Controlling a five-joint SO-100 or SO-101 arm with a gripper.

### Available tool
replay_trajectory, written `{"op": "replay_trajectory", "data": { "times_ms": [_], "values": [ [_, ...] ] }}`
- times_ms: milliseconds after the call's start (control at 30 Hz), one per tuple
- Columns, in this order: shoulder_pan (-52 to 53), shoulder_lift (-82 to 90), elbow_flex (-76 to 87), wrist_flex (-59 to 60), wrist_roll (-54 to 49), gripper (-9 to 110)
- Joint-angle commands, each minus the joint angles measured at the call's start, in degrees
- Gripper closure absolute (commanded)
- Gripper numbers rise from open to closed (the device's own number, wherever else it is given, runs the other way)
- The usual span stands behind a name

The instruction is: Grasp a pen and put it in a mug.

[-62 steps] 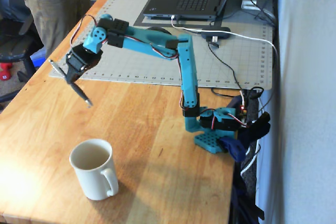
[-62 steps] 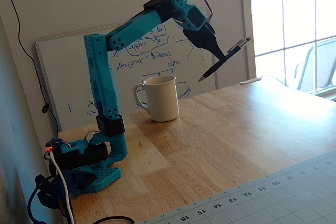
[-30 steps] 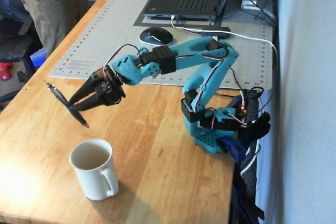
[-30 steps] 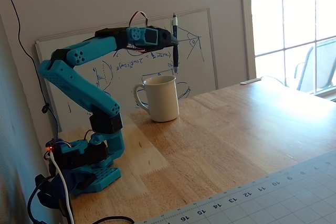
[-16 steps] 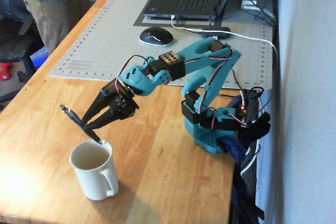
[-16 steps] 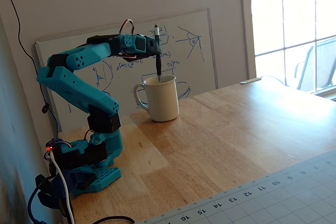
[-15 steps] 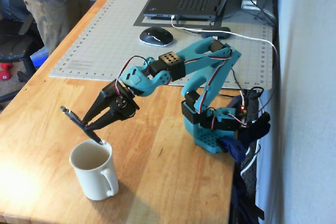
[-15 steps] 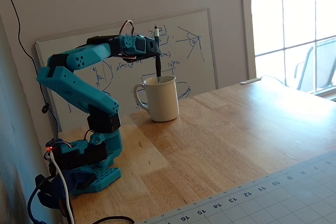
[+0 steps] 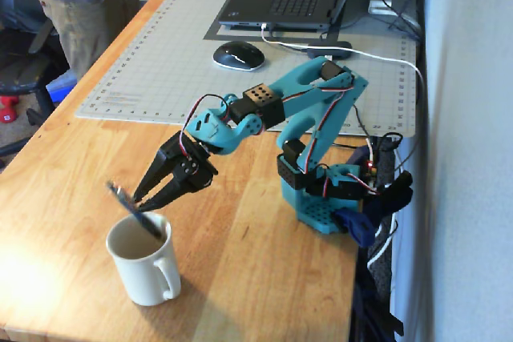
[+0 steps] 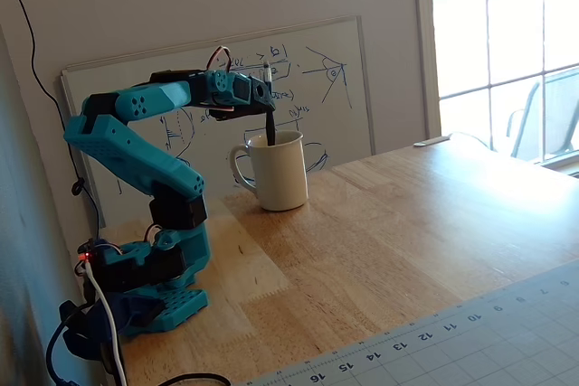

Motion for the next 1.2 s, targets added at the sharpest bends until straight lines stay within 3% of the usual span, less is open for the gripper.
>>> {"op": "replay_trajectory", "data": {
  "times_ms": [0, 100, 200, 433, 667, 967, 1167],
  "values": [
    [-0.18, 5.1, -1.67, -2.2, 0.18, 92],
    [0.97, 8.44, -1.05, -2.2, 1.76, 93],
    [5.1, 11.34, -0.88, -2.11, 9.93, 93],
    [15.12, 16.79, 1.23, -1.67, 47.55, 93],
    [26.28, 25.93, 10.37, -1.41, 73.65, 101],
    [33.4, 42.1, 29.0, -0.62, 91.58, 101],
    [34.98, 50.89, 36.47, 11.43, 92.9, 101]
  ]
}}
